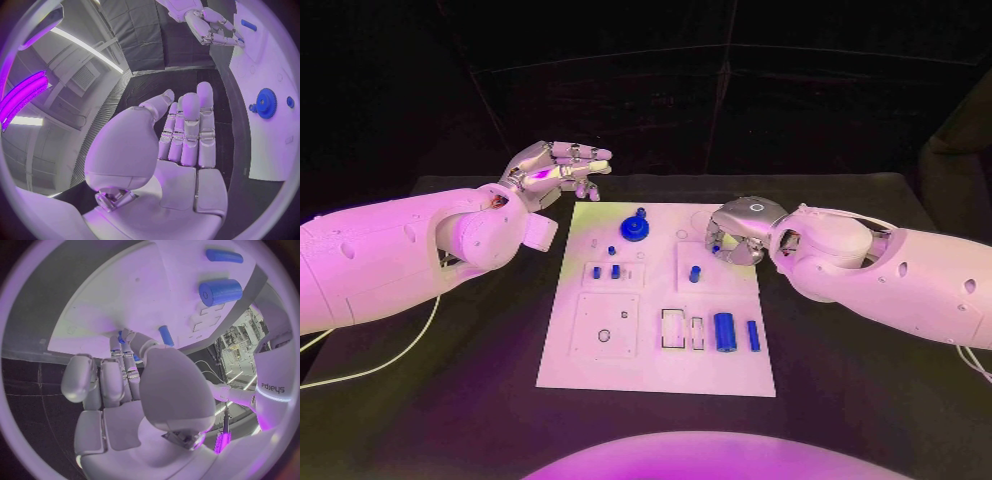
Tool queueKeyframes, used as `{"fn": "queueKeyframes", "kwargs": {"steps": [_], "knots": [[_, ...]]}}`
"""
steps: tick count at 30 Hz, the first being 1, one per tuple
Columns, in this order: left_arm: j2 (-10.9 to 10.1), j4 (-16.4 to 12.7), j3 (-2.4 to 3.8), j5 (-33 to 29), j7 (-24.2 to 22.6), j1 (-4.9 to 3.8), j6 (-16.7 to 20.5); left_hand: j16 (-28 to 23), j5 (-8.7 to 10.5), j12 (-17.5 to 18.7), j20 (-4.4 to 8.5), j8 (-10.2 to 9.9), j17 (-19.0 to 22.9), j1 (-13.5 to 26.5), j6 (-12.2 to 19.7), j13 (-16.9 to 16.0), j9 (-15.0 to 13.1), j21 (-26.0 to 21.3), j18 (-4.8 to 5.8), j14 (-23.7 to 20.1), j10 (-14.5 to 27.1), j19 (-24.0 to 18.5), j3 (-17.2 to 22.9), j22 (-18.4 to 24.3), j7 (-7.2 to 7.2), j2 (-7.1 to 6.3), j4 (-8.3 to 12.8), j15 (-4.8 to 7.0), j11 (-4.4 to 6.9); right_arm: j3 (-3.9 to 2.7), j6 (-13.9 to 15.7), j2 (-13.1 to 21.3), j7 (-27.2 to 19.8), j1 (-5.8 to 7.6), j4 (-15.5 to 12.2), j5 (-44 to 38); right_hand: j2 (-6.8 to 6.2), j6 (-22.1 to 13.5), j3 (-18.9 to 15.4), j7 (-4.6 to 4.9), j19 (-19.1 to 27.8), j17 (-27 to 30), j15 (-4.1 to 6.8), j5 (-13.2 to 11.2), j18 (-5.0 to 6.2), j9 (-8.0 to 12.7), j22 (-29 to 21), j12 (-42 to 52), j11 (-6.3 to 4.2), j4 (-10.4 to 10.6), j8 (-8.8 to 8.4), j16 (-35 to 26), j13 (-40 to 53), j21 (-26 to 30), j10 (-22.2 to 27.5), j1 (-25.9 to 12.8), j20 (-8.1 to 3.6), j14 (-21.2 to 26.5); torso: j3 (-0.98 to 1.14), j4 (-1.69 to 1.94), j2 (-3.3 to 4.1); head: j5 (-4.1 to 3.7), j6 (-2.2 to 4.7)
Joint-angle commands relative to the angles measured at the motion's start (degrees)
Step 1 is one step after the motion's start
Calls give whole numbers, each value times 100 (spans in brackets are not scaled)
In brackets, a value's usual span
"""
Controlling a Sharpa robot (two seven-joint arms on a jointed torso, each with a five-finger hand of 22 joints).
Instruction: Assemble the parts on the task board
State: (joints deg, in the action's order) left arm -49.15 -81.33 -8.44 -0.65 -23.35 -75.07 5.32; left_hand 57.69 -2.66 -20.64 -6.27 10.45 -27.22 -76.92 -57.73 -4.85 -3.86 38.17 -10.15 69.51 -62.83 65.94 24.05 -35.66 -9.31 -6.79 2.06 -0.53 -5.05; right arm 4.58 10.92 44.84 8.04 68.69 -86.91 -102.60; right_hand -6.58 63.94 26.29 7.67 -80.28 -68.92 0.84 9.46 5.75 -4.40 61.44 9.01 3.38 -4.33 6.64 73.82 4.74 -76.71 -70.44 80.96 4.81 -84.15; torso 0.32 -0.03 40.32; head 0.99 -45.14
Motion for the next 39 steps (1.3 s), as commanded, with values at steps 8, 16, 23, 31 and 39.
{"fn": "queueKeyframes", "kwargs": {"steps": [8,16,23,31,39], "knots": [[-13,-4,3,-28,-21,-6,-46,-25,-16,-27,0,-1,13,-27,25,5,4,-43,-30,-47,48,-40,-44,12,-19,48,12,4,-12,-7,349,131,1,13,-209,151,73,49,42,15,-29,4,44,-47,-62,-6,7,21,13,-2,11,35,3,-27,-45,0,-6,-266,-6,1,1,-6,10],[-19,0,3,-28,-22,-6,-64,-25,-16,-27,0,-1,13,-27,25,5,4,-43,-30,-47,48,-40,-44,12,-19,48,12,4,-12,-17,420,342,-12,35,-455,371,73,49,48,14,-28,10,45,-54,-62,-5,11,18,13,-6,7,33,3,-30,-42,0,-7,-264,-9,10,0,14,3],[-26,16,3,-28,-49,-6,-69,-25,-16,-27,0,-1,13,-27,25,5,4,-43,-30,-47,48,-40,-44,12,-19,48,12,4,-12,-145,916,528,-232,82,-949,699,68,37,60,21,-25,14,43,-60,-63,0,18,7,19,-12,-10,37,0,-36,-27,-2,-9,-263,-4,-8,0,75,-10],[-4,14,3,-28,-70,-6,-62,-25,-16,-33,-1,-2,18,-35,27,6,4,-50,-30,-47,54,-37,-53,17,-22,53,18,3,-14,-200,1246,462,-455,92,-1270,937,65,21,100,31,-24,14,36,-32,-68,8,48,-10,30,-40,-41,52,-3,-57,-3,14,-8,-261,-17,7,-4,121,-9],[12,5,4,-28,-86,-8,-43,-25,-16,-33,-1,-2,18,-35,27,6,4,-50,-30,-47,54,-37,-53,17,-22,53,18,3,-14,-202,1085,132,-530,86,-1256,1029,65,21,107,34,-22,11,35,-22,-68,9,49,-12,32,-44,-45,56,-3,-59,-1,15,-7,-261,-19,4,6,279,-14]]}}
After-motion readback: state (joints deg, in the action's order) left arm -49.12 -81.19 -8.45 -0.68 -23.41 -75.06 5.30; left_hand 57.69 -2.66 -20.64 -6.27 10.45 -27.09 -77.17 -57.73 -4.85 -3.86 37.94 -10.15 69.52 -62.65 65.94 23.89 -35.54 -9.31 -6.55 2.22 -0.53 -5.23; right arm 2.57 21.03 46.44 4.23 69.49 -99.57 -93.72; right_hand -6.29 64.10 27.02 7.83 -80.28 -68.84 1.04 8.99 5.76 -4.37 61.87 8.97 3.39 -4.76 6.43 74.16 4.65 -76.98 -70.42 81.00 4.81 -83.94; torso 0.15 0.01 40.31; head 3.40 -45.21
